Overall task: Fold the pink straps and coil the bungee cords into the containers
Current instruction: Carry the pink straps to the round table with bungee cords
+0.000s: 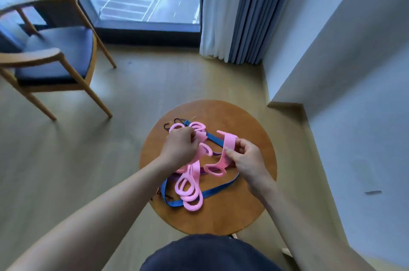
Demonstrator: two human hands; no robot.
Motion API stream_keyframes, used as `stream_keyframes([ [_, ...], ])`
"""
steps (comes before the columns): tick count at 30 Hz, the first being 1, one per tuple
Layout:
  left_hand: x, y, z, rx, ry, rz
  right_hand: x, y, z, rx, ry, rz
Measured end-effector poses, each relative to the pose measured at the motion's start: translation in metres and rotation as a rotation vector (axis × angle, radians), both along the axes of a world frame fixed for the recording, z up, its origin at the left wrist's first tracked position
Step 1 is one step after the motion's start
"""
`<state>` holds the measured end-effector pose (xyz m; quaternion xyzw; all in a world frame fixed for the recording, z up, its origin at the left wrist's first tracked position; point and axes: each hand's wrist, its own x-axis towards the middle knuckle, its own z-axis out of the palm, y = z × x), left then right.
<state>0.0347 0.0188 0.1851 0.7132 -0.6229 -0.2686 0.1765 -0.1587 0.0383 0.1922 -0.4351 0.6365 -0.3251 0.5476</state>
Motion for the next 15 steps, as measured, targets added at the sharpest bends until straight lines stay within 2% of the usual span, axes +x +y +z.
stream_keyframes([
  [2, -0.001, -0.003, -0.001, 0.046, 0.006, 0.047, -0.004, 0.003, 0.007, -0.001, 0.01, 0.015],
  [7, -0.007, 0.003, 0.016, 0.023, 0.079, 0.075, -0.015, 0.005, 0.023, 0.012, 0.05, 0.032],
  [15, -0.024, 0.014, 0.042, -0.132, 0.224, 0.168, -0.031, 0.006, 0.033, -0.051, 0.049, 0.067],
])
